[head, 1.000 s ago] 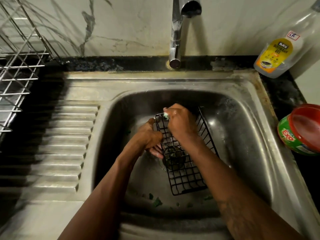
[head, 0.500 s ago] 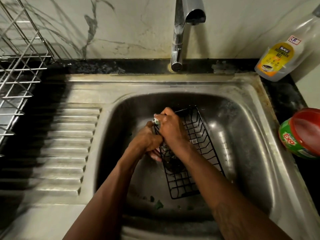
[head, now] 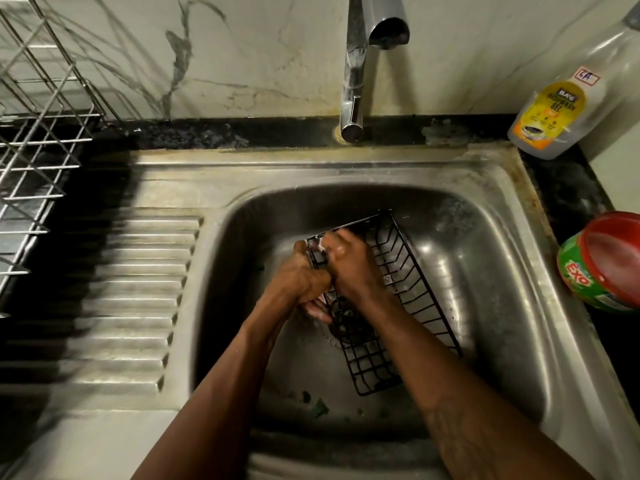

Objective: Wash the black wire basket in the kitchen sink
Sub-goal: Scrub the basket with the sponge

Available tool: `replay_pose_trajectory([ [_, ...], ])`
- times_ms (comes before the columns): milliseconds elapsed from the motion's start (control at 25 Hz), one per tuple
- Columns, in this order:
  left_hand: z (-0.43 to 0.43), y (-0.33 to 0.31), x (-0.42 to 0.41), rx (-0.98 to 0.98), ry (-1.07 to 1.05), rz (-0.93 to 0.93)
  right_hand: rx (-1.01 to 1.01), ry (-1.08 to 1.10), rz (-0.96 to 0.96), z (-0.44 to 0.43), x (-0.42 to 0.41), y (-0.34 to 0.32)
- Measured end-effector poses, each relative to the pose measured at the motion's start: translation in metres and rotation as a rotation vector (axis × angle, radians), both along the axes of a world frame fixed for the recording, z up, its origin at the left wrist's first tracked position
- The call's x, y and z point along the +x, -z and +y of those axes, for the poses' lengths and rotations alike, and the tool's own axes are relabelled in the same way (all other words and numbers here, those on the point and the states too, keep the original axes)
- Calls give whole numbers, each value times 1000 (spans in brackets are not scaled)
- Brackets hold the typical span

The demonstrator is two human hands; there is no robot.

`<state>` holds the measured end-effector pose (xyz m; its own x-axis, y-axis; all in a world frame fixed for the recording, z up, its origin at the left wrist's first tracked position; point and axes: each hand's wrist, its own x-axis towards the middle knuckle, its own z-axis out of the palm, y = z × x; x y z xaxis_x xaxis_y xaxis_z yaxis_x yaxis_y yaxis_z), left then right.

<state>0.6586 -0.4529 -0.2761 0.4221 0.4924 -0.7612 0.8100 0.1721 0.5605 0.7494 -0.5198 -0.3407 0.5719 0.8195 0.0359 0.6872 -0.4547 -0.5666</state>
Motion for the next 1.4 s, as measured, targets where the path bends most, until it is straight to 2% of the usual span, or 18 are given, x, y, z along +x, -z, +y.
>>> replay_pose_trajectory([
  [40,-1,-1,0,-9,-19,-16,19,52,71,-2,1,7],
  [120,-3,-2,0,-50,-46,-43,58,304,220,-9,12,9],
  [200,-2,-2,1,-93,-74,-36,102,494,215,-17,24,12],
  [280,-3,-1,2,-105,-61,-44,152,571,210,-20,27,9],
  [360,-5,-1,2,-105,-46,-46,160,500,207,-13,17,8],
  [440,-4,1,0,-85,-31,-50,193,265,156,-3,-1,9],
  [520,-1,0,-1,-78,-52,-48,291,147,91,5,-6,9],
  [600,-1,-2,-2,-70,-64,-37,361,184,30,1,2,7],
  [680,-1,-4,-2,-84,-72,-37,366,340,18,-9,15,4],
  [800,-5,-4,-1,-132,-70,-38,207,498,55,-19,26,7],
  [920,-5,-2,1,-169,-89,-37,167,409,187,-11,19,15],
  [1040,-5,0,-1,-160,-70,-50,187,126,307,-4,-4,23],
  [1120,-5,1,-1,-157,-80,-50,161,136,358,-2,-7,26],
  [1280,-4,1,2,-178,-116,-39,40,429,160,-12,24,19],
  [1400,-5,2,3,-200,-76,-33,-16,471,100,-16,31,18],
])
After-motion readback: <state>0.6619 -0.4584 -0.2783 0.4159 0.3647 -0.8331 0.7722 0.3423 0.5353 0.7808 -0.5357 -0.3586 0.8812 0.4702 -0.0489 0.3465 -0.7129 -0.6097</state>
